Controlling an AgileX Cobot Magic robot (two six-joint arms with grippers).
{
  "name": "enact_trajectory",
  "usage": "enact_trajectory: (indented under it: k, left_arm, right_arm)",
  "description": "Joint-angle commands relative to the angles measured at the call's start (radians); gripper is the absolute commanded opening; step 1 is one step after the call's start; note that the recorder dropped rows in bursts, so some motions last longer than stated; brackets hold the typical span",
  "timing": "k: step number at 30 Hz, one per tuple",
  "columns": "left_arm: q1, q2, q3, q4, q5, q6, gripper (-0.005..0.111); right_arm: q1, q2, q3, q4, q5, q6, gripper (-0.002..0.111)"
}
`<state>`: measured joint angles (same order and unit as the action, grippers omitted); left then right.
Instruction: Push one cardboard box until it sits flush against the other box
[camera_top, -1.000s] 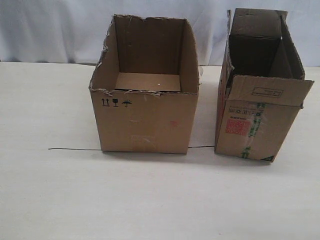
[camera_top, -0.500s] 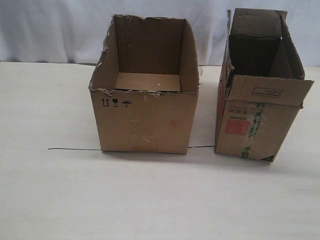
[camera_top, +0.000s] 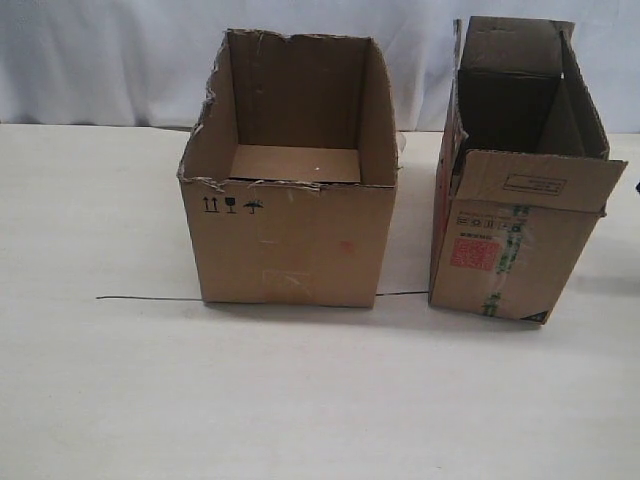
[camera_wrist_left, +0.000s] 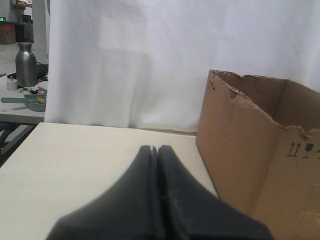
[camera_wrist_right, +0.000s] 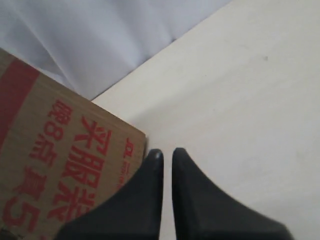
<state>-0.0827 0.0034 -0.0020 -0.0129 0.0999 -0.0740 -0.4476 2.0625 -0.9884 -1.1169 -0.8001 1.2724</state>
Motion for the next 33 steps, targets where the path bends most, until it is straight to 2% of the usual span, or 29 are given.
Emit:
enact_trajectory:
  k: [1,9,20,23,27,33]
  left_arm:
    - [-0.006,-0.003,0.002,0.003,-0.001,-0.006,0.0]
    - [-0.006,-0.003,0.002,0.003,-0.001,-0.006,0.0]
    - [-0.006,-0.003,0.002,0.003,-0.006,-0.006,0.0]
    - [-0.006,-0.003,0.002,0.003,-0.006,-0.006,0.0]
    - [-0.006,-0.003,0.002,0.003,-0.006,-0.006,0.0]
    - [-0.006,-0.003,0.002,0.003,-0.006,-0.006,0.0]
  right_arm:
    - [-0.003,0.112,-0.079,-0.009,-0.044,0.004,0.005]
    - [-0.003,0.164,-0.187,-0.023,-0.028,0.004,0.005]
    - [-0.003,0.164,-0.197,-0.028,0.02,0.005,0.005]
    - [-0.003,0.164,-0.197,-0.084,0.026,0.024,0.005]
    - [-0.003,0.164,-0.197,-0.209,0.032,0.166,0.005]
    - [-0.003,0.17,-0.197,-0.344,-0.041,0.268,0.005]
